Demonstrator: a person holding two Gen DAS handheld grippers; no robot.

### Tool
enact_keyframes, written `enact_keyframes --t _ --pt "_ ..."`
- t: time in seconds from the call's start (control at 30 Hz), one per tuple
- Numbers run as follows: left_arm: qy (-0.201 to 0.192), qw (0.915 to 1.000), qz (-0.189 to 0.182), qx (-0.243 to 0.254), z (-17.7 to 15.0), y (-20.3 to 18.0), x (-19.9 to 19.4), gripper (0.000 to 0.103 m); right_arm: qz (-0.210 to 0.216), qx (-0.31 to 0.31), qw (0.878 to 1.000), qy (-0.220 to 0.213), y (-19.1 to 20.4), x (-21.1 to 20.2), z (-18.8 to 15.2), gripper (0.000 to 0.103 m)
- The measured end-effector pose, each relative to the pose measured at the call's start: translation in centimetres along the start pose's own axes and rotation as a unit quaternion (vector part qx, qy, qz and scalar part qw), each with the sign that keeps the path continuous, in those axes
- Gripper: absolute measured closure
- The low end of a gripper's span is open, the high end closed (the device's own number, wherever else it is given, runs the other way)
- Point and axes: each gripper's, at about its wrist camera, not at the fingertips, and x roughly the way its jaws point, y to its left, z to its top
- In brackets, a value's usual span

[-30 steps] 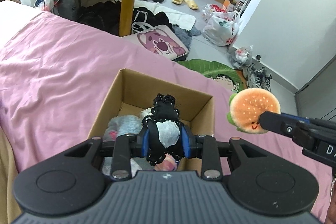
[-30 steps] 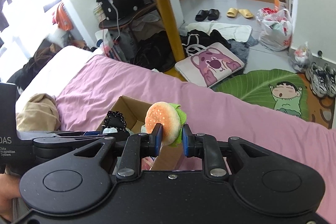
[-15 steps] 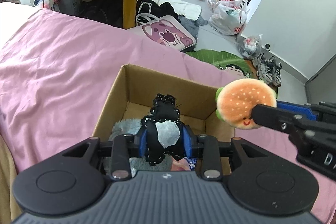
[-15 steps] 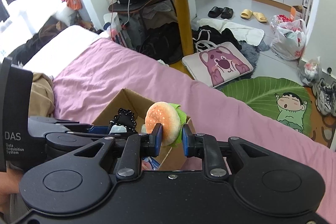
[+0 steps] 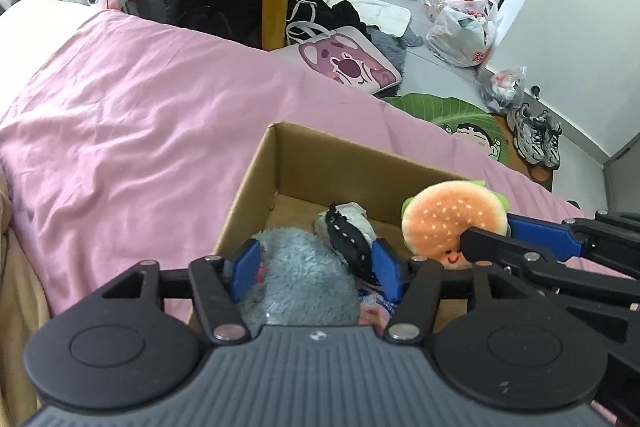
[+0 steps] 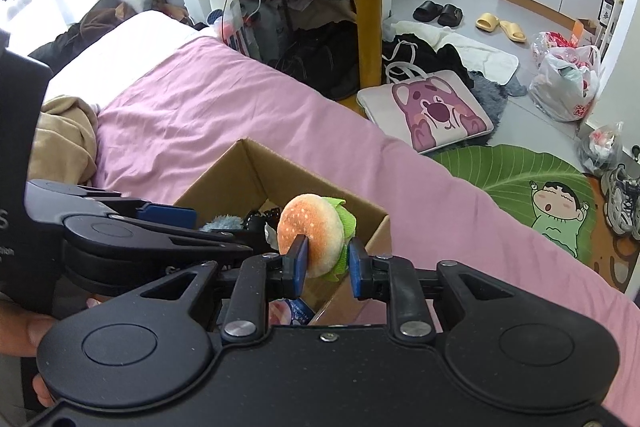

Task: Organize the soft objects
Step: 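Open both grippers to drop the plushes into the box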

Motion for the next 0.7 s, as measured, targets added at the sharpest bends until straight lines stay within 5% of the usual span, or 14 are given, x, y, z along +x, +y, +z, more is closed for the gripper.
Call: enact_keyframes --t 0.2,0.7 --pt "-0.006 1.0 0.007 -0.003 -0.2 0.3 -0.6 0.033 -0.003 0.004 1.0 0.002 0.0 -0.4 0.1 0.074" --pt "-0.029 0.9995 0.005 0.012 -0.6 -0.9 -4.2 0.024 -0.041 0.03 0.998 -0.038 -1.4 -5.4 -1.1 0.017"
